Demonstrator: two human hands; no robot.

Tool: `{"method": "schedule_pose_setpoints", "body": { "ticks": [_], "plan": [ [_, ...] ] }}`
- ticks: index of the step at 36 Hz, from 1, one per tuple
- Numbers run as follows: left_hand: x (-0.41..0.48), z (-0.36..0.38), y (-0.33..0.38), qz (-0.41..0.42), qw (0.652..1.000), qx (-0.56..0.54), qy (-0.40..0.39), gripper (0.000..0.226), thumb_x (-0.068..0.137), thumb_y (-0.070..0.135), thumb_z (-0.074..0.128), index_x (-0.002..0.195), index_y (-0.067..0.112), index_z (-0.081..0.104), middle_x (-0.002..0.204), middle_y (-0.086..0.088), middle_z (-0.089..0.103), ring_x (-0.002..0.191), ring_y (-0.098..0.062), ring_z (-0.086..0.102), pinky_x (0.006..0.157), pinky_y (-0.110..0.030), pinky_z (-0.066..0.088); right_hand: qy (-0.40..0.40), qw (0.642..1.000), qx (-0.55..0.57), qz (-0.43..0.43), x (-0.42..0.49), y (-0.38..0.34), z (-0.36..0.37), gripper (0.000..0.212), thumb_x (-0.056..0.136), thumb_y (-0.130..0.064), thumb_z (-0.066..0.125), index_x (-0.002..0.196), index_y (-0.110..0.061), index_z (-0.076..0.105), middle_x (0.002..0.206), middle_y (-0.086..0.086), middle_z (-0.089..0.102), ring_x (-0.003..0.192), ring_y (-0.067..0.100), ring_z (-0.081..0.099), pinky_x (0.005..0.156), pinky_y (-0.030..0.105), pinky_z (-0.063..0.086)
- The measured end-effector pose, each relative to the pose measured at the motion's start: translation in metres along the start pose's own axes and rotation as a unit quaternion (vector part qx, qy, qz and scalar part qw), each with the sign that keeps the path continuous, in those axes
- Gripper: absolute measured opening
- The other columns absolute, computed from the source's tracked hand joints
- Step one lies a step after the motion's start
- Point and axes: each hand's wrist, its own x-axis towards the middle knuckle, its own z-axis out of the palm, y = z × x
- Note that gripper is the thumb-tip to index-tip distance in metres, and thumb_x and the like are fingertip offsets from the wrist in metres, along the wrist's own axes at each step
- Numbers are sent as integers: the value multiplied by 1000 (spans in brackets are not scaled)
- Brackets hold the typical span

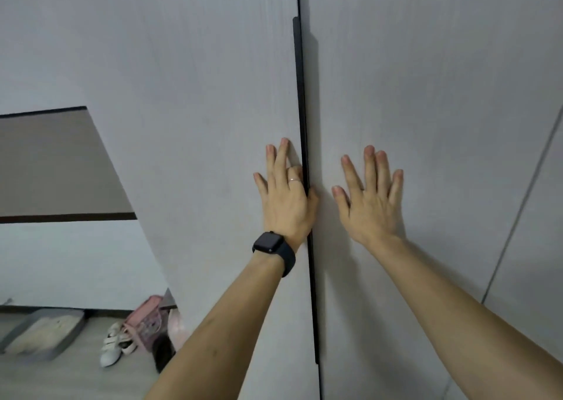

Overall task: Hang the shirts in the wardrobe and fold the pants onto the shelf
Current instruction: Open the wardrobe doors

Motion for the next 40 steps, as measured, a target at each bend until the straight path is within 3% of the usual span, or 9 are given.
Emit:
{"method": "schedule_pose_setpoints", "body": {
  "ticks": [7, 11, 13, 17, 20, 25, 32, 36, 40],
  "plan": [
    [-31, -29, 7, 18, 1000, -1, 10, 19, 92, 11, 66, 106, 7, 54, 167, 0, 9, 155, -24, -4, 119, -64, 21, -56, 998, 24, 6, 0, -2, -16, 71, 103, -53, 27, 161, -29, -7, 168, 11, -14, 155, 31, -12, 122, 63, 6],
    [-57, -53, 9, 33, 998, -41, 31, 23, 91, 14, 68, 106, 10, 51, 165, -4, 11, 154, -28, 10, 108, -62, 39, -92, 982, 165, 15, -17, -9, -39, 75, 97, -55, 42, 161, -30, 15, 170, 4, -7, 156, 25, -9, 123, 54, 4],
    [-68, -64, 10, 35, 996, -67, 38, 27, 92, 17, 68, 112, 11, 51, 164, -4, 13, 153, -26, 16, 108, -54, 44, -120, 941, 313, 39, -40, -16, -53, 69, 94, -63, 41, 156, -34, 31, 168, -3, 19, 155, 16, 12, 124, 38, 14],
    [-93, -92, 12, 30, 992, -95, 82, 29, 91, 13, 69, 115, 6, 55, 159, -13, 27, 148, -20, 27, 108, -5, 26, -211, 807, 549, 47, -95, -50, -84, 45, 87, -78, 48, 130, -64, 50, 138, -34, 53, 132, -10, 46, 104, 4, 32],
    [-111, -115, 13, -5, 989, -116, 90, 26, 91, 14, 69, 113, 13, 55, 156, -6, 34, 145, -14, 33, 107, -6, 27, -265, 736, 621, 40, -134, -77, -92, 38, 85, -75, 56, 122, -67, 56, 128, -34, 61, 122, -8, 56, 97, 6, 41],
    [-151, -154, 11, -81, 982, -143, 90, 23, 93, 18, 69, 112, 16, 57, 150, 10, 40, 137, -10, 45, 107, -38, 45, -281, 683, 672, 50, -188, -118, -101, 38, 98, -37, 64, 126, -62, 58, 121, -28, 67, 109, -4, 66, 86, 6, 48],
    [-206, -203, -2, -157, 966, -162, 129, 16, 100, 26, 60, 114, 25, 53, 119, 19, 64, 112, -10, 66, 90, -27, 55, -225, 656, 720, -5, -224, -178, -123, 43, 100, -20, 63, 140, -34, 58, 118, -12, 69, 101, 11, 70, 73, 20, 58],
    [-238, -228, -20, -194, 967, -76, 150, 31, 96, 33, 67, 114, 47, 46, 110, 35, 62, 95, 2, 69, 73, -9, 50, -250, 652, 710, -94, -236, -212, -125, 48, 104, -24, 57, 150, -28, 48, 137, -14, 58, 117, 14, 64, 86, 35, 59],
    [-264, -255, -40, -250, 958, -9, 139, 52, 88, 42, 74, 116, 66, 37, 109, 37, 61, 92, 3, 68, 75, -13, 54, -263, 678, 659, -190, -242, -255, -122, 56, 105, -33, 53, 157, -33, 32, 159, -12, 37, 147, 11, 35, 111, 42, 46]
  ]
}}
